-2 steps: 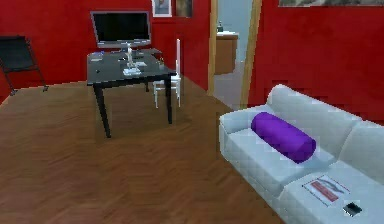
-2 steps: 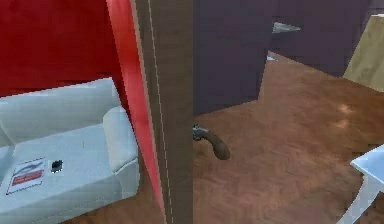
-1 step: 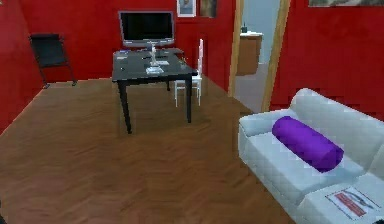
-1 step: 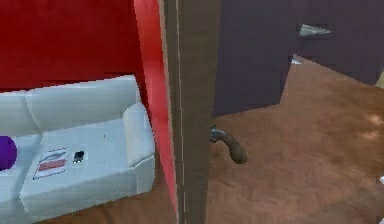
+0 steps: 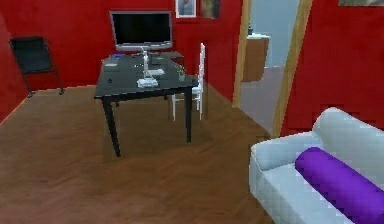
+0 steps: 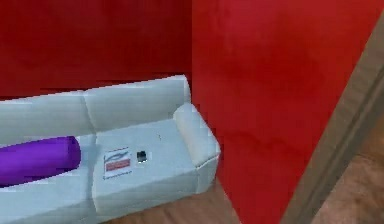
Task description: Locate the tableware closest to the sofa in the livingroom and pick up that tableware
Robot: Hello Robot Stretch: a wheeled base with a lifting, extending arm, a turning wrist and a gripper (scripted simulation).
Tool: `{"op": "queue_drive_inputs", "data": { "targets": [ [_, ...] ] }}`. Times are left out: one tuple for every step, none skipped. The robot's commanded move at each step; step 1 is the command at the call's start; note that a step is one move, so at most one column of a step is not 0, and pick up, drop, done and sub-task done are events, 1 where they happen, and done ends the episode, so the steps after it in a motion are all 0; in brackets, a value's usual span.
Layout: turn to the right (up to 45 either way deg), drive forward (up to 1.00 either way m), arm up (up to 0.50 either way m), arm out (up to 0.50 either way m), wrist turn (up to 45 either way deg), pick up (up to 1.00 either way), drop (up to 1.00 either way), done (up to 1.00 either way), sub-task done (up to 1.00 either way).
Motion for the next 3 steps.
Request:
{"op": "queue_drive_inputs", "data": {
  "targets": [
    [-15.0,0.0,0.0,0.0,0.0,0.0,0.0,0.0,0.0],
    [0.0,0.3,0.0,0.0,0.0,0.0,0.0,0.0,0.0],
    [-27.0,0.0,0.0,0.0,0.0,0.0,0.0,0.0,0.0]
  ]
}}
